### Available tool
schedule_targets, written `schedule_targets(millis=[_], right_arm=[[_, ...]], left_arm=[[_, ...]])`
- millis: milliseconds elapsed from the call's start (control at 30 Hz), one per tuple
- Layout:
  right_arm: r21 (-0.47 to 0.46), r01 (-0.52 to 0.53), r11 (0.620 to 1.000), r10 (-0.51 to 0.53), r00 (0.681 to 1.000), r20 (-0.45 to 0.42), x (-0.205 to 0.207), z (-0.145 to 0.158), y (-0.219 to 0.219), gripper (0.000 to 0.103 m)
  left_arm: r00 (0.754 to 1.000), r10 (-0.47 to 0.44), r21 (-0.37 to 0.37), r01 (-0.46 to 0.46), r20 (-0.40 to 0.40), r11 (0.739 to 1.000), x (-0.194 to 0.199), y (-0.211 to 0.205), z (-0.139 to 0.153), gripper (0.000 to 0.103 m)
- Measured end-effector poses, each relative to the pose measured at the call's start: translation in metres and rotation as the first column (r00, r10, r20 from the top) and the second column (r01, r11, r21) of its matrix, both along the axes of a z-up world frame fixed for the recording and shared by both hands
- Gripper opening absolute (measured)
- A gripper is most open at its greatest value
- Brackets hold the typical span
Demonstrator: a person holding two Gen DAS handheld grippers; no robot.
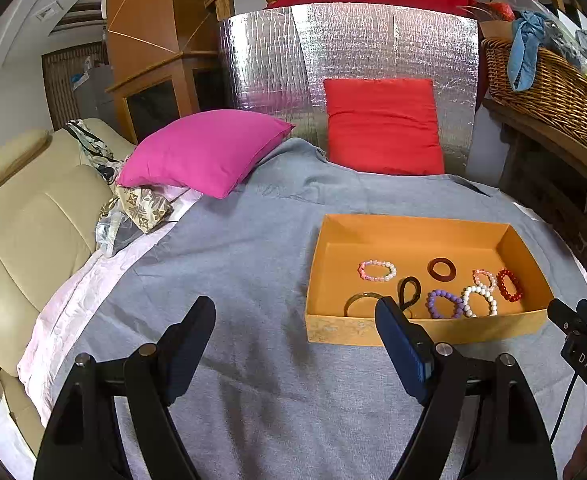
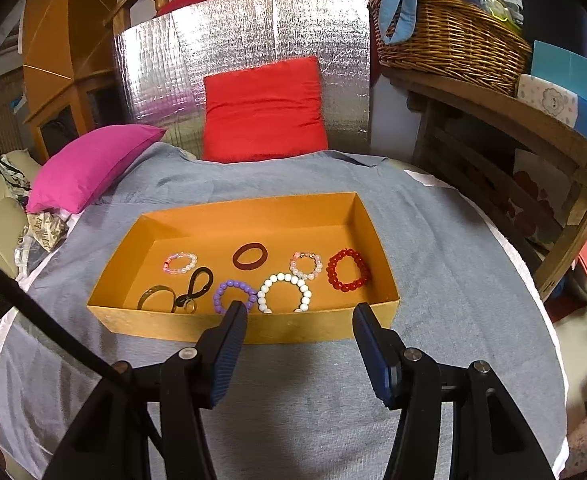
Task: Organize jewelry
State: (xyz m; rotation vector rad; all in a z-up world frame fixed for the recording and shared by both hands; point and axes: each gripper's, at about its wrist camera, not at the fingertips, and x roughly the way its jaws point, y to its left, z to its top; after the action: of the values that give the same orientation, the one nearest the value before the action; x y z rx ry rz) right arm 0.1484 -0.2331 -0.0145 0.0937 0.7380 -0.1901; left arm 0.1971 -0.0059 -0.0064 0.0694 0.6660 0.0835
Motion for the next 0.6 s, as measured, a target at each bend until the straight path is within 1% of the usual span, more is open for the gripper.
schedule_targets(millis=[600], right_arm=[[0.021, 0.012, 1.000, -0.012, 1.000, -0.011, 0.016, -0.006, -0.002, 0.059]], left_arm=[[1.000, 0.013, -0.027, -0.014, -0.017, 1.000, 0.011, 0.003, -0.002, 0.082]])
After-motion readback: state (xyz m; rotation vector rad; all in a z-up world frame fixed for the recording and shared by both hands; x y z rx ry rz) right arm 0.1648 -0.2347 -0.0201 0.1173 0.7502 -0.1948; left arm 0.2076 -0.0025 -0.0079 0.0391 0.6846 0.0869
